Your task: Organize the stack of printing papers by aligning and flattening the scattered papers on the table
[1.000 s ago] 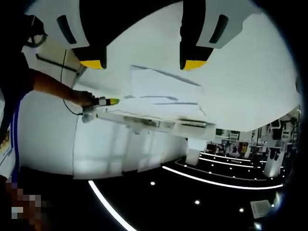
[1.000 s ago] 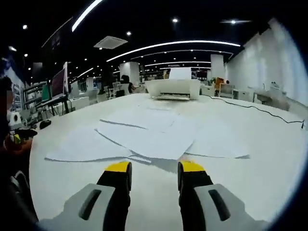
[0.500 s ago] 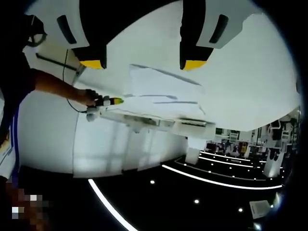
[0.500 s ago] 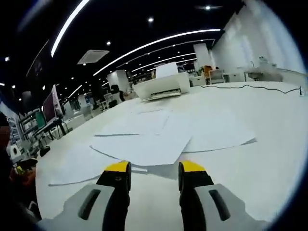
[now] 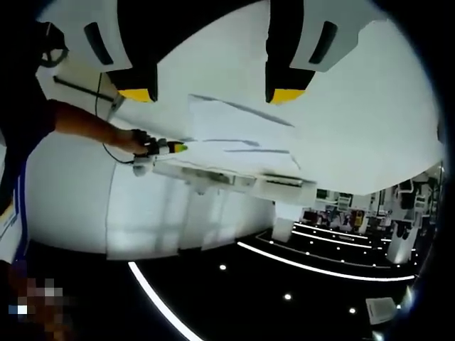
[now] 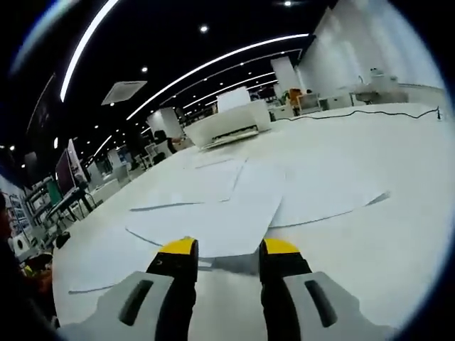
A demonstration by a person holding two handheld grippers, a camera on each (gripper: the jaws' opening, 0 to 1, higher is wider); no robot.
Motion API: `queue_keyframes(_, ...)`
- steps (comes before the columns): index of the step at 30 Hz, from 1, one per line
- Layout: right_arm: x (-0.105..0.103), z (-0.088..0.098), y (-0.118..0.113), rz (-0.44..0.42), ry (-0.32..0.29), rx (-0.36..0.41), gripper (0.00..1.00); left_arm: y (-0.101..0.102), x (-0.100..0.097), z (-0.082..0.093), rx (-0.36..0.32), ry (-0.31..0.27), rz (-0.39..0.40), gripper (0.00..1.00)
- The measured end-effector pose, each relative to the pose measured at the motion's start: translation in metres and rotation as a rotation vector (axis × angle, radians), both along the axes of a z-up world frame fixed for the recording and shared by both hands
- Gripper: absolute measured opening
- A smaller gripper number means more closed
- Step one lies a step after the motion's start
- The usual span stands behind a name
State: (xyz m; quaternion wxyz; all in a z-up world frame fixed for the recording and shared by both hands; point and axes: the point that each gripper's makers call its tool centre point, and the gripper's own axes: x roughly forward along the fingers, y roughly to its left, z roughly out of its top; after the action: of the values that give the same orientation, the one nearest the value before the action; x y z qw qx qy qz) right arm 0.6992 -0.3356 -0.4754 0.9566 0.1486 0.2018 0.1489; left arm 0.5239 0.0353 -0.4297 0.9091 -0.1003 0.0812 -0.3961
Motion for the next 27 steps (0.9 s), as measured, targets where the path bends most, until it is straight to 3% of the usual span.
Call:
queue_keyframes(9, 0.008, -0.002, -0.002, -0.022, 0.005, 0.020, 0.28, 0.001, 0.002, -0.001, -0.003, 0.001, 0.003, 0.64)
queue_keyframes(27, 0.022, -0.004, -0.012, -0.050, -0.002, 0.042, 0.06, -0.002, 0.003, -0.005, -0.006, 0.010, 0.000, 0.64)
